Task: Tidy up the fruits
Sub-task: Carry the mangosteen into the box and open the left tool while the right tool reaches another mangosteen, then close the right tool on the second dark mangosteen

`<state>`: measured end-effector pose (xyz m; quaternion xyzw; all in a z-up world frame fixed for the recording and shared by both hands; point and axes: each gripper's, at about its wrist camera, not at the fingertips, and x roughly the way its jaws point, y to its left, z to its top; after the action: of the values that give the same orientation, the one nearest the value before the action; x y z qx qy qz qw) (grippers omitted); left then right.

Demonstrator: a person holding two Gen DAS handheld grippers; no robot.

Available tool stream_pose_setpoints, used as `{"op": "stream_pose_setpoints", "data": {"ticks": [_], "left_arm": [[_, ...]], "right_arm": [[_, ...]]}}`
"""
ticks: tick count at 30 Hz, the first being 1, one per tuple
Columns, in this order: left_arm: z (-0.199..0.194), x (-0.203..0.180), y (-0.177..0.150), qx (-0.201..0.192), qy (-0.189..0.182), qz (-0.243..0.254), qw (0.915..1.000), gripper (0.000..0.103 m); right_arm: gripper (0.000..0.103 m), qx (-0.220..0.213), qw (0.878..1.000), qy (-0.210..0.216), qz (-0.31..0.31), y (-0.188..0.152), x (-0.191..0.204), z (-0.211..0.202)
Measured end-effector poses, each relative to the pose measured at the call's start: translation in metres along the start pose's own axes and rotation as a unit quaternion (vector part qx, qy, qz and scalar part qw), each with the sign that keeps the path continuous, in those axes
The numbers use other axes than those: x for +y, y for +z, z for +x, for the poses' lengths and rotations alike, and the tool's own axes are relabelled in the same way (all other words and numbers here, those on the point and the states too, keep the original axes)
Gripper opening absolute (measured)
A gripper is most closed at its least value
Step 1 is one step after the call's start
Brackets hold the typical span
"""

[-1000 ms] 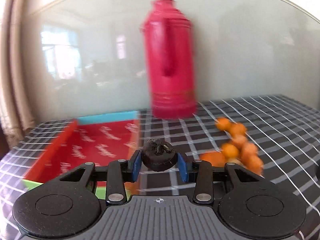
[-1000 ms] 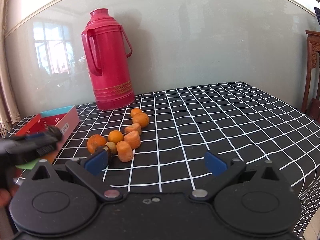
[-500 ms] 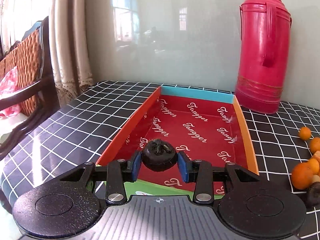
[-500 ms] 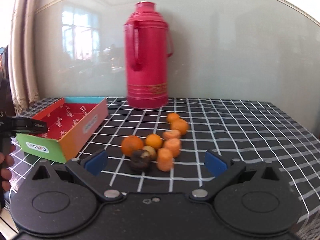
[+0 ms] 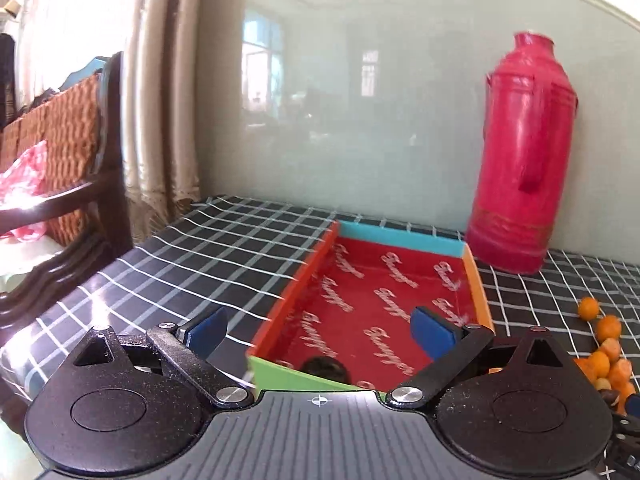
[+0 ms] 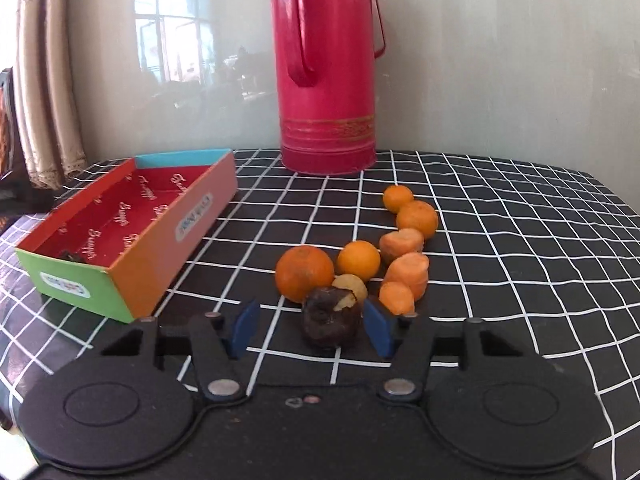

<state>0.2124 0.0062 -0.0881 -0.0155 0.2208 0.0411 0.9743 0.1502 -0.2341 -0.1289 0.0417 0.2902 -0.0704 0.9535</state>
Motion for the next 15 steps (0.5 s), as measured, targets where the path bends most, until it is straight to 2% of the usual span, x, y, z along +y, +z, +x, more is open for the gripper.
{"op": "stream_pose_setpoints", "data": {"ticks": [5,8,15], "left_arm": [[-0.010,0.033,0.006,-0.004,0.010,-0.011,0.9999,0.100],[-0.012,0.051,0.005,0.000,0.026,-0.014,0.9996,0.100],[-0.001,0.091,-0.004,0.026,0.065,-0.068,0.9953,0.102]], "right_arm": [[0.045,0.016,1.000,-0.006,0.013,-0.001,-0.002,0.014],[0.032,0.017,1.000,-0.006,0.017,-0.002,-0.001,0.019],[0.030,0.012,1.000,0.000,0.013,-0.003,0.002,0.020]]}}
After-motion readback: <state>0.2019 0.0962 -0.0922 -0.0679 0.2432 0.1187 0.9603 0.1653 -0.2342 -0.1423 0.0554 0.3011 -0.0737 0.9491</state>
